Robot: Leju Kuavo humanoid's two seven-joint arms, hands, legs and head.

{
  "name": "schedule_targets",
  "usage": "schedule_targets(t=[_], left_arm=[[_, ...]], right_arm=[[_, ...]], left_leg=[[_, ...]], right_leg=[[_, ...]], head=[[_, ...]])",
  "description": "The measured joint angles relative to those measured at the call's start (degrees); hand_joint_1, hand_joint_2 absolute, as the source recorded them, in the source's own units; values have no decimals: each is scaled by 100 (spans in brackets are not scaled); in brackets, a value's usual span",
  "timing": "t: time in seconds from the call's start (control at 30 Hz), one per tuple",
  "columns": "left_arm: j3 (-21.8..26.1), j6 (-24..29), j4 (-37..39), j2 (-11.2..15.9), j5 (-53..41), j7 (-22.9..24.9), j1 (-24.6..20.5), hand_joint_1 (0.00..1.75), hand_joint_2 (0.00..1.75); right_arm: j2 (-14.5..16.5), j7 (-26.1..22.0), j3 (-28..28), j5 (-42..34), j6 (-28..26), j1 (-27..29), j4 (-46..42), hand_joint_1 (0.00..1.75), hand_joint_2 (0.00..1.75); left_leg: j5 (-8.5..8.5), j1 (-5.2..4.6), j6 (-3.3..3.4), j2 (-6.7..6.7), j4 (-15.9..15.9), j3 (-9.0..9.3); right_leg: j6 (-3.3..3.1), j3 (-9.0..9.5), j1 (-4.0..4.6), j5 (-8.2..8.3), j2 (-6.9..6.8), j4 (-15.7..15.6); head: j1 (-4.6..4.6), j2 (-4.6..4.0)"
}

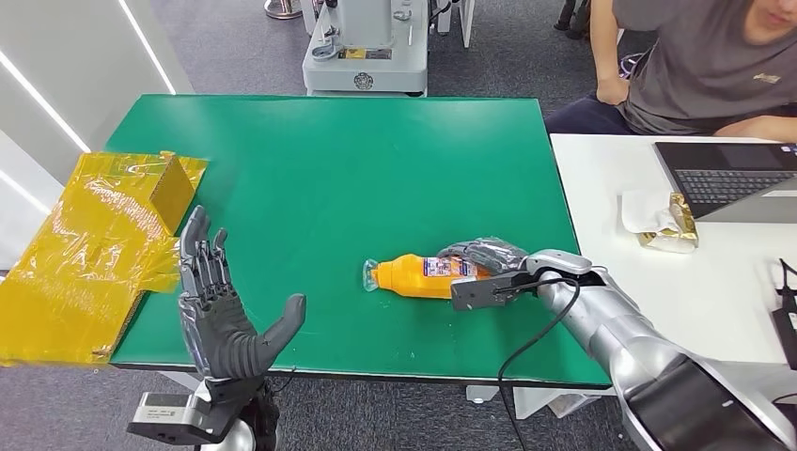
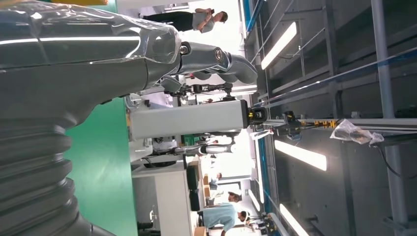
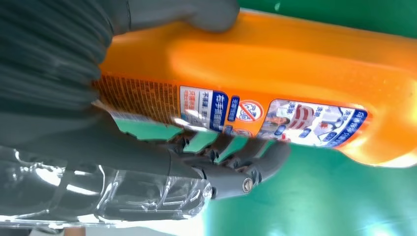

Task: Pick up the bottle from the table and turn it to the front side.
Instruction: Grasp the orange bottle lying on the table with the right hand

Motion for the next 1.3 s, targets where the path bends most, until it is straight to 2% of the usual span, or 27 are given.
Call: schedule_targets(t=[0.07,0.13,0.17,0.2,0.27,0.3,0.63,0.93,1.07,1.3], left_arm=[[9,1,0,5,-1,0,0,0,175],[20,2,0,7,-3,0,0,0,175],[24,2,0,8,-4,0,0,0,175],[27,2,0,8,-4,0,0,0,175],[32,0,0,8,-4,0,1,0,175],[35,-4,0,8,-5,0,1,0,175],[70,-40,0,15,-9,0,6,0,175],[113,44,0,17,-9,0,7,0,175],[144,46,0,17,-9,0,10,0,175],[167,43,0,17,-16,0,36,0,175]], right_arm=[[0,-2,1,-10,-3,-4,0,164,175],[0,-5,3,-43,-7,-6,0,151,175],[0,-9,3,-59,-10,-7,0,124,175],[0,-11,4,-72,-17,-7,0,84,175],[-4,-17,6,-81,-57,-6,0,14,175],[-10,-20,8,-84,-84,-3,0,0,175],[-101,-76,41,-127,-254,70,24,0,175],[-101,95,114,-67,-99,39,28,0,175],[-101,227,180,14,-147,18,42,167,175],[-101,237,235,1,-266,20,55,171,175]], left_leg=[[0,0,0,0,0,0],[0,0,0,0,0,0],[0,0,0,0,0,0],[0,0,0,0,0,0],[0,0,0,0,0,1],[0,0,0,0,0,1],[0,0,0,0,0,0],[0,0,0,0,0,0],[0,0,0,-1,0,1],[0,0,0,-1,0,1]], right_leg=[[0,0,0,0,0,0],[0,0,0,0,0,0],[0,0,0,0,0,0],[0,0,0,0,0,0],[0,0,0,0,0,0],[0,0,0,0,0,0],[0,0,0,0,0,0],[0,1,0,0,0,0],[0,1,0,0,-1,0],[0,2,0,0,-1,-1]], head=[[0,0],[0,0],[0,0],[0,0],[0,0],[0,0],[0,0],[0,0],[0,0],[1,0]])
